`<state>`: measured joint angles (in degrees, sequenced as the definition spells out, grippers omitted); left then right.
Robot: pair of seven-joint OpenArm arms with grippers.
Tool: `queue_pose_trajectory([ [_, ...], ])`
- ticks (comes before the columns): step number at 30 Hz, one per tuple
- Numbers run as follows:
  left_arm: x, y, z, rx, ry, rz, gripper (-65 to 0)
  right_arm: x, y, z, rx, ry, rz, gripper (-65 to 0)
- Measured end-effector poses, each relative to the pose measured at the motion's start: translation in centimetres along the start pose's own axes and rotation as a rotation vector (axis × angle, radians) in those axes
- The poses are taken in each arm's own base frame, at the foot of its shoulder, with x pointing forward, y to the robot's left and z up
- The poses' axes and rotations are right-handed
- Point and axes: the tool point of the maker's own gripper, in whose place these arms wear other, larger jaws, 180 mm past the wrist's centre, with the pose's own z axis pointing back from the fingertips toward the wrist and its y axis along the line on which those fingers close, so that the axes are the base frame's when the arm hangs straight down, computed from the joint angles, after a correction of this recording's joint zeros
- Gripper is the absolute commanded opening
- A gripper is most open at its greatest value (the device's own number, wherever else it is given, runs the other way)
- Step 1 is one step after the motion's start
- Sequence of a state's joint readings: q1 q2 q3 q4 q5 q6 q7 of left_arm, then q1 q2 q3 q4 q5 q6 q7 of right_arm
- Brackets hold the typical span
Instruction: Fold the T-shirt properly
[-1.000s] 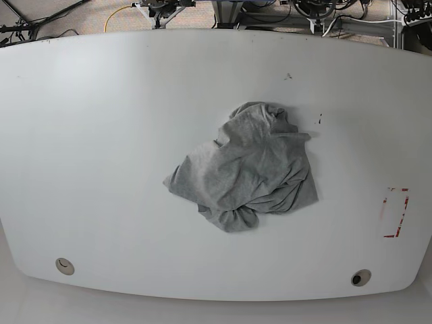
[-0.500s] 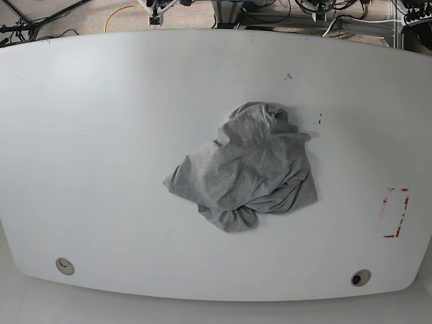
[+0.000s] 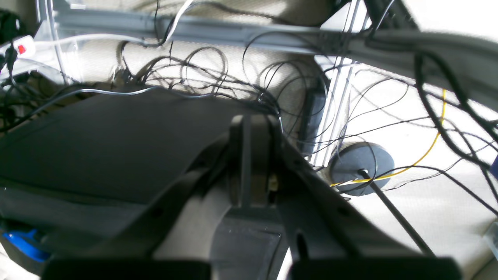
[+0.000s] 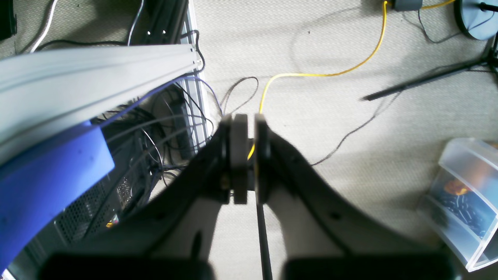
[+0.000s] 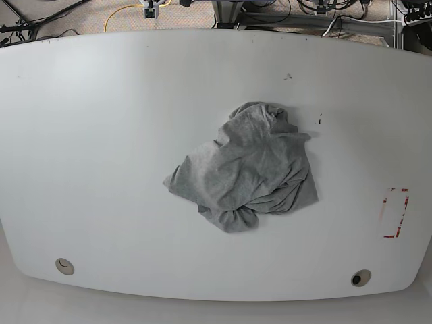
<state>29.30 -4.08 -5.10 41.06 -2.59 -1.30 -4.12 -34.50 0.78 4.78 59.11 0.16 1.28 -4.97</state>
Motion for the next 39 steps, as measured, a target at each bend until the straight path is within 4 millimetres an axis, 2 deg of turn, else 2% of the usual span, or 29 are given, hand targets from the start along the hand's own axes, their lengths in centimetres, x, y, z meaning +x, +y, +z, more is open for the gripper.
queue_pose_trajectory([
  [6,1.3,0.4,0.7,0.003,-0.053,-0.013,-63.9,0.2,-0.1,1.3,0.0,-0.026,0.001,-63.2],
  [12,2.5,0.6,2.1,0.0,-0.126,-0.028,-64.3,1.4,0.0,2.9,0.003,-0.094,0.01,-63.3],
  [18,1.6,0.7,3.2,-0.002,-0.119,-0.039,-64.4,0.8,-0.1,3.8,0.001,-0.085,0.012,-63.2],
  [28,3.9,0.5,4.6,-0.014,-0.196,-0.063,-64.4,1.1,-0.2,5.0,0.0,-0.107,0.015,-63.3],
  [39,4.1,0.3,6.5,-0.023,-0.214,-0.079,-64.2,1.6,-0.5,6.7,-0.005,-0.134,0.02,-63.2],
])
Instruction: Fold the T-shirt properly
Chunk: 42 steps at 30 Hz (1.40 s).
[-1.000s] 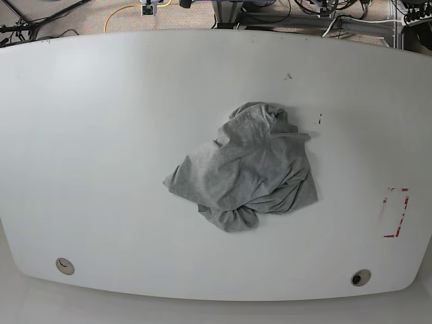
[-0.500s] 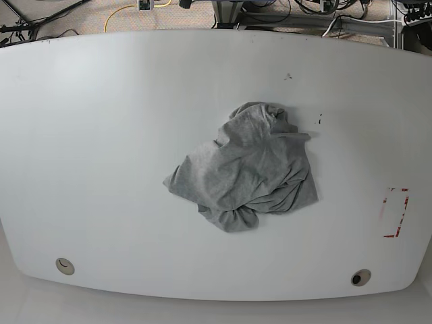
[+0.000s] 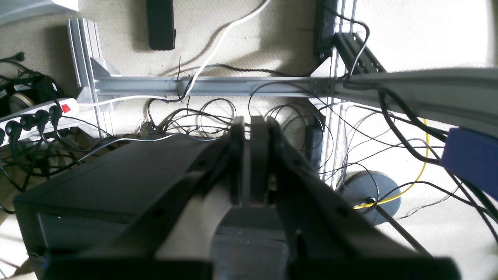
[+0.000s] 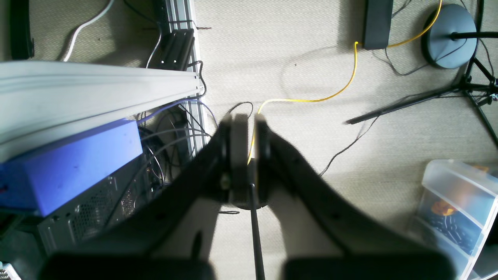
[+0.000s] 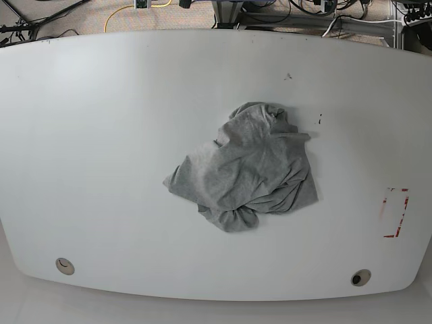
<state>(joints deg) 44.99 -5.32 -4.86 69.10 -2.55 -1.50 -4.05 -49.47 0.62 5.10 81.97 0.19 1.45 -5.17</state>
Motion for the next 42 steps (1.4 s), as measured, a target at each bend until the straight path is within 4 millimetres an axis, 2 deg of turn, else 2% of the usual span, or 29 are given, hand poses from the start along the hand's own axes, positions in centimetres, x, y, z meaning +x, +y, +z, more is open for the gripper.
queue_pose_trajectory([
  [3,1.4,-0.1,0.9,-0.005,-0.051,-0.011,-64.2,0.5,0.0,0.7,0.0,-0.019,0.002,-63.2],
  [10,1.5,0.0,2.4,-0.01,-0.053,-0.026,-64.1,1.3,0.0,2.1,-0.002,-0.044,0.001,-63.1],
  [14,2.3,-0.1,3.6,-0.013,-0.085,-0.033,-64.1,2.4,0.2,3.6,-0.001,-0.086,-0.005,-63.1],
  [22,2.9,-0.1,5.1,-0.012,-0.104,-0.036,-64.0,3.4,0.4,4.9,0.002,-0.108,-0.003,-63.1],
  [38,5.2,0.0,6.8,-0.002,-0.16,-0.031,-64.1,6.3,0.3,6.7,0.01,-0.177,-0.009,-63.1],
  [42,6.7,-0.5,7.2,-0.011,-0.188,-0.035,-64.1,7.5,0.4,6.9,0.011,-0.209,-0.006,-63.2],
])
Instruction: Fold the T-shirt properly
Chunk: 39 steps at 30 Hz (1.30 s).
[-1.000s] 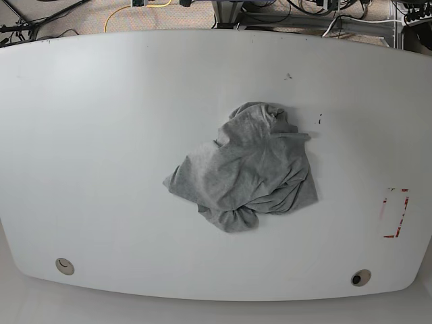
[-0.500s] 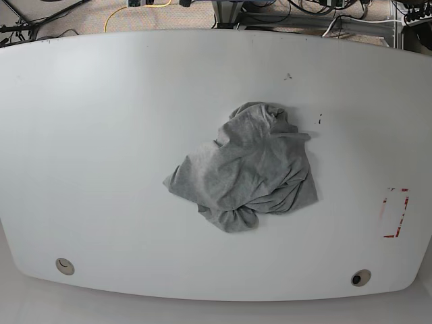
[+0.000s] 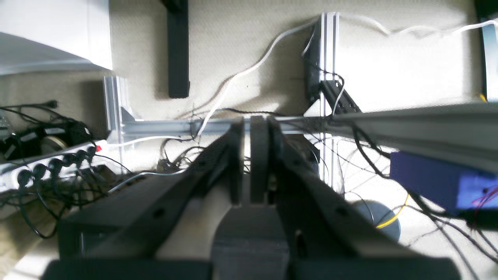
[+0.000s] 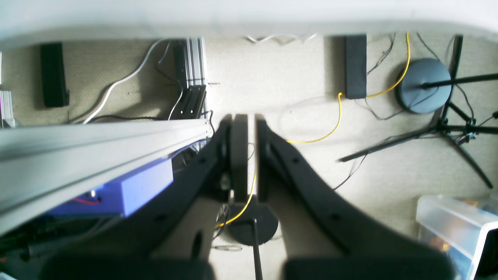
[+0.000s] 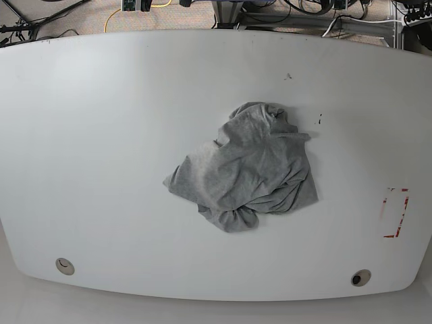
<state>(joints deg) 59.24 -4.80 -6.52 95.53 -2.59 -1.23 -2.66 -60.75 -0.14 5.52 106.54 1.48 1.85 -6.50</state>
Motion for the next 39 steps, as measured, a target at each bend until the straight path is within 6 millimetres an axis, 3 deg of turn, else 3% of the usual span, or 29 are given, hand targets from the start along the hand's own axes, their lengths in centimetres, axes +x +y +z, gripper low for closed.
queue_pose_trajectory([
  [6,3.0,-0.5,-0.2,-0.01,-0.08,0.001,-64.1,1.7,0.3,-0.5,0.008,-0.048,0.0,-63.2],
  [14,4.1,-0.1,-0.3,-0.003,-0.107,-0.005,-64.2,2.8,1.2,-2.2,0.035,-0.071,-0.005,-63.2],
  [25,7.5,0.7,-1.5,0.01,-0.181,-0.022,-64.2,2.8,1.4,-3.3,0.037,-0.043,-0.004,-63.3],
  [39,10.4,0.8,-2.4,0.013,-0.254,-0.028,-64.0,3.4,1.6,-5.1,0.041,0.018,-0.005,-63.2],
])
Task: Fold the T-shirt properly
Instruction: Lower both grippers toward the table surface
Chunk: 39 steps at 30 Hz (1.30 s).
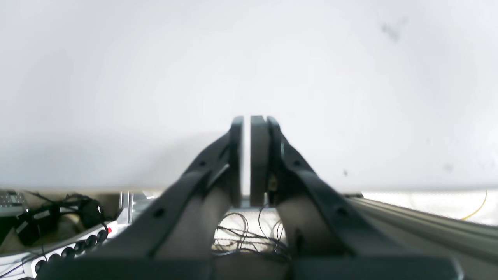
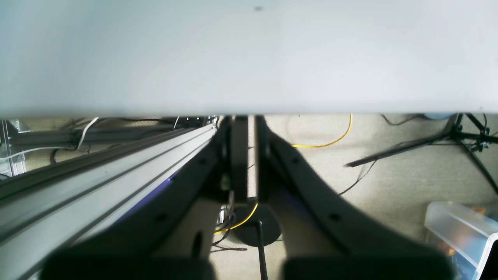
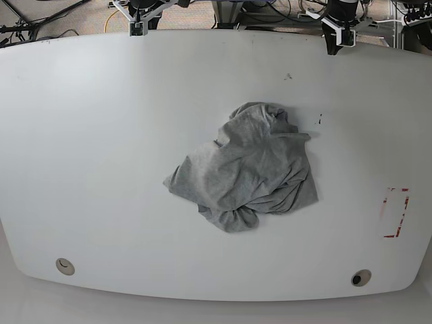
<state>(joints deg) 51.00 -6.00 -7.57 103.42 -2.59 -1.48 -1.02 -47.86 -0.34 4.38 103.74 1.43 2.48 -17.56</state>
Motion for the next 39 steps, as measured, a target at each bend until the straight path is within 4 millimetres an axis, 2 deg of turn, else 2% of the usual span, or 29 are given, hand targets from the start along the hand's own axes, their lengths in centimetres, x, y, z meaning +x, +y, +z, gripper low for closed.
queue_pose_trajectory([
  [2,0.4,0.0,-0.3,0.003,-0.012,0.002,-63.1,0.1,0.1,-0.2,0.002,0.009,0.003,-63.3],
  [3,0.4,-0.1,-0.7,0.0,-0.01,0.003,-63.1,-1.2,0.3,-0.4,0.001,0.061,-0.005,-63.7],
  [5,0.0,-0.1,-1.4,0.001,0.018,0.009,-63.1,-1.5,0.5,-1.0,0.009,0.096,-0.001,-65.0],
  [7,0.6,-0.1,-1.8,0.002,0.0,0.012,-63.1,-1.9,0.6,-1.2,0.01,0.128,-0.003,-65.0],
  [10,1.6,-0.2,-1.9,-0.005,-0.043,0.011,-63.1,-1.8,0.6,-1.2,0.011,0.117,-0.004,-65.0],
  [16,0.8,-0.2,-1.6,-0.005,-0.011,0.009,-62.9,-1.8,0.6,-1.1,0.012,0.115,-0.004,-65.0],
  [19,1.2,-0.2,-1.6,-0.005,-0.022,0.008,-62.9,-1.8,0.6,-1.0,0.012,0.115,-0.004,-65.0],
  [25,2.5,-0.2,-1.6,-0.007,-0.058,0.004,-62.9,-2.0,0.5,-0.5,0.01,0.099,-0.005,-65.0],
  [39,2.5,-0.2,-1.6,-0.006,-0.055,0.003,-62.9,-3.4,1.5,2.3,0.018,0.117,-0.037,-65.0],
])
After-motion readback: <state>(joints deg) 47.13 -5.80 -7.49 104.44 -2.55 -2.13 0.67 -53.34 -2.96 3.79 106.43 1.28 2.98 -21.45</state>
